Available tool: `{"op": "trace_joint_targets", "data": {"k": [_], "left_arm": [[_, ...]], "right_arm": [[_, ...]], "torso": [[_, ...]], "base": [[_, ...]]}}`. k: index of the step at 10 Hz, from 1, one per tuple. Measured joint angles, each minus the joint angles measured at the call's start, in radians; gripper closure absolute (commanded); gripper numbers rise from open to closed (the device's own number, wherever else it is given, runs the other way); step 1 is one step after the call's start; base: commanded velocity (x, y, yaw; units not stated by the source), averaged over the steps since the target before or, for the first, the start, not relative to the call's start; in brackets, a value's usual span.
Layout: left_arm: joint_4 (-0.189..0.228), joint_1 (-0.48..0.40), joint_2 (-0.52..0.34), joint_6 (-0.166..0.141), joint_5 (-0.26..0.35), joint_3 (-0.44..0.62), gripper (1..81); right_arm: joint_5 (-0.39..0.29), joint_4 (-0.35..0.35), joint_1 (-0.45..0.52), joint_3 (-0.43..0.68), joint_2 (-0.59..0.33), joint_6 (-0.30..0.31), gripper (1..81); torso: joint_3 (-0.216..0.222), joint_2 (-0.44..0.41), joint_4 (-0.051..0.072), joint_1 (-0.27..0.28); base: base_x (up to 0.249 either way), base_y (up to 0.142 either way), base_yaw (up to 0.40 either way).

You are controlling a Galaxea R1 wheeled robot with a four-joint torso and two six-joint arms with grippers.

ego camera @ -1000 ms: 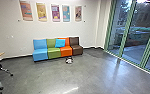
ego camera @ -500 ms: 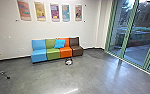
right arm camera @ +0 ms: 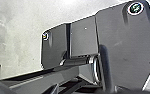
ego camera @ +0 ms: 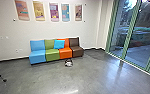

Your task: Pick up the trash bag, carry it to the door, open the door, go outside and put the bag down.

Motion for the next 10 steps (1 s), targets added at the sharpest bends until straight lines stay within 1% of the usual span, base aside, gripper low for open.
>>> {"op": "trace_joint_targets", "data": {"k": [3, 10], "left_arm": [[0.0, 0.0, 0.0, 0.0, 0.0, 0.0, 1.0], [0.0, 0.0, 0.002, 0.0, 0.0, 0.0, 1.0]], "right_arm": [[0.0, 0.0, 0.005, 0.0, 0.0, 0.0, 1.0], [0.0, 0.0, 0.004, -0.001, -0.005, 0.0, 1.0]], "torso": [[0.0, 0.0, 0.0, 0.0], [0.0, 0.0, 0.0, 0.001]], "base": [[0.202, 0.0, 0.0], [0.191, 0.076, 0.0]]}}
